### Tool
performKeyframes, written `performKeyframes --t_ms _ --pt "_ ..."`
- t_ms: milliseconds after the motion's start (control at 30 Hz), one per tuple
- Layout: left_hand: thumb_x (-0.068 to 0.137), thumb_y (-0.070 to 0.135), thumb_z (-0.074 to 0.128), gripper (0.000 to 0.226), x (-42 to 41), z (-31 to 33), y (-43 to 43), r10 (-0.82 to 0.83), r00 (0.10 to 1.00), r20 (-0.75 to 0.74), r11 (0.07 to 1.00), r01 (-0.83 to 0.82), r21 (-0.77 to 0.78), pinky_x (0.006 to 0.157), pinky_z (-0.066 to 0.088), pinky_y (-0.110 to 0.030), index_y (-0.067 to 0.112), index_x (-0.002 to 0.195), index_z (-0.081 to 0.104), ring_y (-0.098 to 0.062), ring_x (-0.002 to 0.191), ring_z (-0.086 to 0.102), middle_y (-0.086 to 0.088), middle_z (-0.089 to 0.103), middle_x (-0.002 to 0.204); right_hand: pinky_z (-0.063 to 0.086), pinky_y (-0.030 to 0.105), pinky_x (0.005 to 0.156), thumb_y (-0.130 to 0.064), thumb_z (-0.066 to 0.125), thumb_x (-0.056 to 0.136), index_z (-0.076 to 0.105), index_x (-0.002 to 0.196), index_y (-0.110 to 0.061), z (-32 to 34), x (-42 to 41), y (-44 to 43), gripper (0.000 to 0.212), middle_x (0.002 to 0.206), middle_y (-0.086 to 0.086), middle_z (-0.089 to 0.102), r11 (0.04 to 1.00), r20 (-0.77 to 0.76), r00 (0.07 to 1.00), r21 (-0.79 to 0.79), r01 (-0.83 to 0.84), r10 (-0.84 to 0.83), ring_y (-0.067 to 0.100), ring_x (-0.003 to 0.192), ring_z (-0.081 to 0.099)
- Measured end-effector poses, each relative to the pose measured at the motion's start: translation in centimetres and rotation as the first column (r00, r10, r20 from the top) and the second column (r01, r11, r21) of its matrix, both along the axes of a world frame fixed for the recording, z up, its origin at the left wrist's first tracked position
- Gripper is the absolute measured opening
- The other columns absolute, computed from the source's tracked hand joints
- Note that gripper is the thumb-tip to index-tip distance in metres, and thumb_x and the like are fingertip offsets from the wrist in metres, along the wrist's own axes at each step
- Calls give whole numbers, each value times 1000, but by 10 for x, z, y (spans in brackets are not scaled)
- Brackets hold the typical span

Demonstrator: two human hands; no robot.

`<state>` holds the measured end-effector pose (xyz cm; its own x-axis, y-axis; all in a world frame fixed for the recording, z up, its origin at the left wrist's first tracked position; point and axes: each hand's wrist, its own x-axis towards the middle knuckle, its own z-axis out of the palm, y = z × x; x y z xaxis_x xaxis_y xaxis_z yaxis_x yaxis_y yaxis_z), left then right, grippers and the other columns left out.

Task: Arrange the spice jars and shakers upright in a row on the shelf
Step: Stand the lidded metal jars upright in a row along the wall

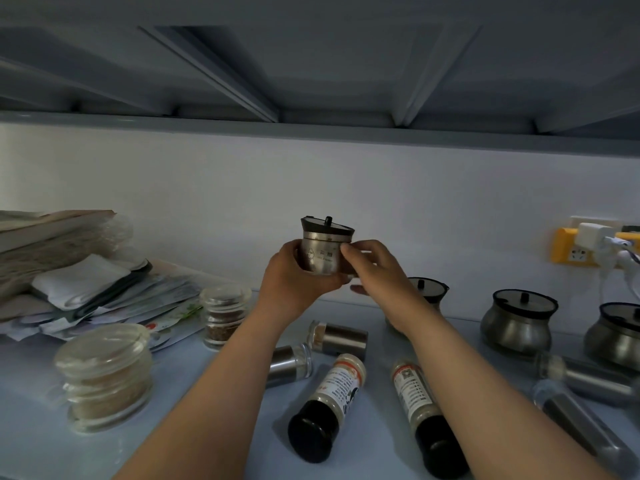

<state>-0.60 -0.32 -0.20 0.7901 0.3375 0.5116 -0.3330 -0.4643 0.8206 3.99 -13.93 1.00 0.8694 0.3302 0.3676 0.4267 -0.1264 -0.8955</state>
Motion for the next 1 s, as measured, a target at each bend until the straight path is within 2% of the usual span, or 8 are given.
performKeyframes --t_ms 133,267,367,467,567,667,833,1000 --pt "50 49 80 63 11 -6 3 152 988 -9 979 -150 136 79 55 -35 25 104 57 -17 95 62 6 66 94 51 38 96 -36 57 89 57 120 -24 0 1 3 34 106 0 66 995 -111 989 -34 -98 94 17 101 64" --pt "62 50 76 66 16 -9 2 292 954 -67 907 -254 335 98 39 -34 22 118 53 -22 116 47 2 61 112 48 34 99 -27 47 93 65 102 -29 -6 3 3 20 110 1 65 988 -125 983 -56 -145 137 21 108 60" --pt "64 53 74 63 18 -12 4 345 929 -132 862 -258 436 92 39 -32 21 115 56 -22 112 52 1 64 112 47 37 101 -30 45 93 65 95 -34 -15 5 5 20 111 -1 65 985 -127 986 -118 -126 111 18 108 59" --pt "59 58 74 57 22 -18 6 358 910 -211 849 -223 479 78 44 -28 23 103 63 -20 98 62 2 70 102 44 43 104 -32 42 93 64 102 -22 -22 6 8 25 112 7 64 973 -129 988 -202 -107 82 25 110 58" --pt "59 59 75 54 23 -19 4 385 894 -229 828 -225 513 70 43 -25 22 98 66 -18 91 65 3 71 96 41 46 106 -35 37 94 59 98 -17 -25 8 10 28 113 13 61 971 -170 984 -223 -84 47 28 109 57" --pt "60 59 74 52 23 -19 2 407 877 -253 810 -219 544 70 46 -25 22 96 66 -18 88 66 3 70 93 41 42 105 -40 31 95 57 96 -19 -27 8 10 33 109 9 58 977 -223 974 -198 -81 36 26 111 54" --pt "60 58 72 50 22 -23 1 438 850 -292 775 -192 603 73 51 -27 21 93 66 -18 85 66 2 70 91 38 40 105 -46 22 95 54 122 -10 -32 9 9 54 120 12 58 965 -244 969 -247 -82 19 25 115 52" --pt "64 53 74 48 21 -21 -1 439 834 -335 765 -151 626 72 49 -27 19 97 66 -18 89 65 0 69 94 37 38 105 -45 20 96 51 127 -12 -33 9 7 55 116 7 58 964 -275 960 -240 -112 43 21 114 51"
